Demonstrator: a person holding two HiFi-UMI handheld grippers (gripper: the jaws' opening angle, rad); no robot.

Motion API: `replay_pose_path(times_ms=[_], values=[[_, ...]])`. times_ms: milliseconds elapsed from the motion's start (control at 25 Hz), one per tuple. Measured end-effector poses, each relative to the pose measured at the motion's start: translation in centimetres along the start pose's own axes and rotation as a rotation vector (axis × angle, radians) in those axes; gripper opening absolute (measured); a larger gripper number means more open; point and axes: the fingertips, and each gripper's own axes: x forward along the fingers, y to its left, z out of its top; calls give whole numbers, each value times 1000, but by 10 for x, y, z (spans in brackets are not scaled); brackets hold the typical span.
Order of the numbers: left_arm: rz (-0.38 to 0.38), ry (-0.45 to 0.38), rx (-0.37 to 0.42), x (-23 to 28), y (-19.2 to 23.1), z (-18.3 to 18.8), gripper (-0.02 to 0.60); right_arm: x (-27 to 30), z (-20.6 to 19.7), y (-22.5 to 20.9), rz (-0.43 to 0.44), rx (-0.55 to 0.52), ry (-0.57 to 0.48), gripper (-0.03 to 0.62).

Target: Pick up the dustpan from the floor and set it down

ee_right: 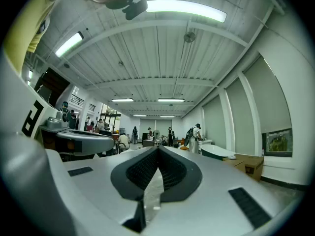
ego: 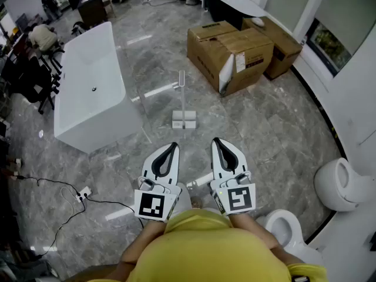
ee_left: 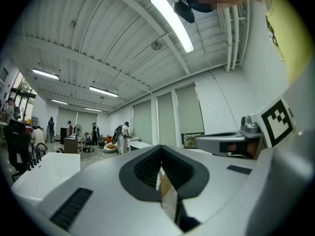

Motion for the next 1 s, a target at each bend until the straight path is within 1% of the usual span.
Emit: replay_pose_path(times_ms=[120, 240, 320, 480, 680, 840, 1000], values=[[-5, -14, -45, 14, 4, -5, 2, 12, -5, -9, 10, 3, 2, 11], [-4, -17, -52, 34, 18, -14, 2, 32, -13, -20, 3, 2, 8, 11], [-8, -18, -46, 52, 33, -22, 2, 51, -22, -27, -5, 1, 17, 11], [-32, 5, -85, 97, 67, -42, 2, 102, -38, -42, -17, -5, 48, 11], [-54, 17, -74, 161, 116, -52, 2, 174, -45, -70, -31, -22, 65, 11], [-87, 64, -57, 209, 149, -68, 2, 228, -54, -88, -47, -16, 88, 11], [-126, 105, -87, 247, 173, -85, 2, 268, -67, -102, -83, -3, 111, 11]])
